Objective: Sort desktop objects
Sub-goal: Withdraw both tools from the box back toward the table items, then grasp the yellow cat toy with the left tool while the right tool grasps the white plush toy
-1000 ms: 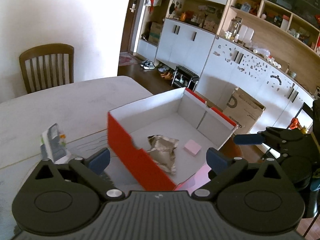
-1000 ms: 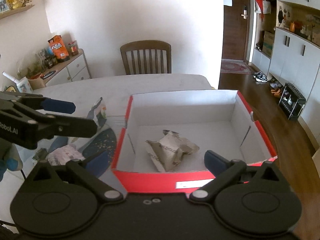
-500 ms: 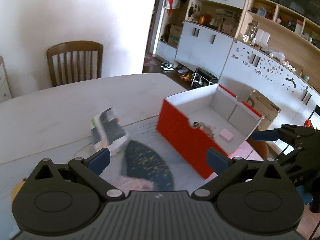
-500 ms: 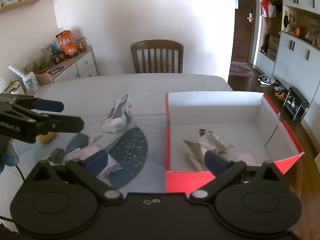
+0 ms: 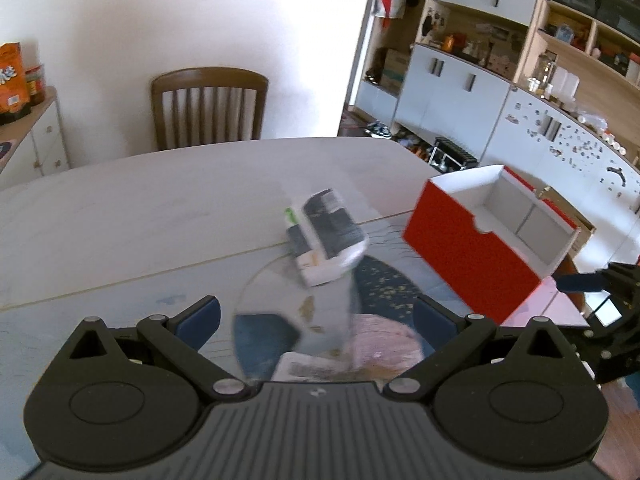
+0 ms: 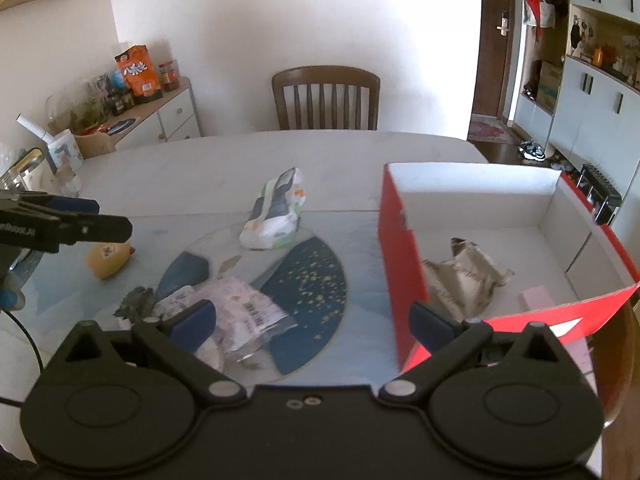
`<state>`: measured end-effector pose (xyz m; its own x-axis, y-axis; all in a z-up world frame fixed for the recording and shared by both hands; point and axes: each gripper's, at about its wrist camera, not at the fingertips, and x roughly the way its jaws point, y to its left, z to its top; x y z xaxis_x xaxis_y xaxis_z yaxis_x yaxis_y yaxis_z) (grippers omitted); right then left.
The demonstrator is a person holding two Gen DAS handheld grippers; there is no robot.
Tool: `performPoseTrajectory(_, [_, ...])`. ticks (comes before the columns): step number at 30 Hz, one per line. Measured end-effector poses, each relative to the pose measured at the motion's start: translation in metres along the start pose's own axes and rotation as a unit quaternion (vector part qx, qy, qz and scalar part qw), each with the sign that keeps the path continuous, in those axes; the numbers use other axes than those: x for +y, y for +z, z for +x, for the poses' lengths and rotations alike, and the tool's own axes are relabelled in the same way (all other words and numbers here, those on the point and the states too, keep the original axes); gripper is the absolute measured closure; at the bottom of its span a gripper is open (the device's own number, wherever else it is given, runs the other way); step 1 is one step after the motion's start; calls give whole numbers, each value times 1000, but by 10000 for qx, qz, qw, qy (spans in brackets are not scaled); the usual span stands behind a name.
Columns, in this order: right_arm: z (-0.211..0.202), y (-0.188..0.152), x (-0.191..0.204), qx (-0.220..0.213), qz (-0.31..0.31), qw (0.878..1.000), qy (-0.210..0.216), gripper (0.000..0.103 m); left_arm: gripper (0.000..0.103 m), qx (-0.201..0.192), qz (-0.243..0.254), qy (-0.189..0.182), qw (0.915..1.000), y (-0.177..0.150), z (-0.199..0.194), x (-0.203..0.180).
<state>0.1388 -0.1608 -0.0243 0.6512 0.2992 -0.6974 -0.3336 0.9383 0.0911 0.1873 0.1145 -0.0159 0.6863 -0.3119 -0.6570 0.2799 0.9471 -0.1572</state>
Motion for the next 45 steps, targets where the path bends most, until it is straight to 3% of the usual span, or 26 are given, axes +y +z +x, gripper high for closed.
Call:
performPoseTrajectory(14, [37, -21, 40, 344, 15, 9991, -230, 1, 0, 103, 275, 519, 9982, -26, 15, 58])
performPoseTrajectory(33, [74, -33, 66, 773, 106, 9957, -492, 14, 0, 556, 291, 905, 9939, -47, 56, 107])
performPoseTrajectory(45, [97, -34, 71, 1167, 444, 9915, -364, 29, 1, 719, 179, 988, 9923, -55, 70, 120])
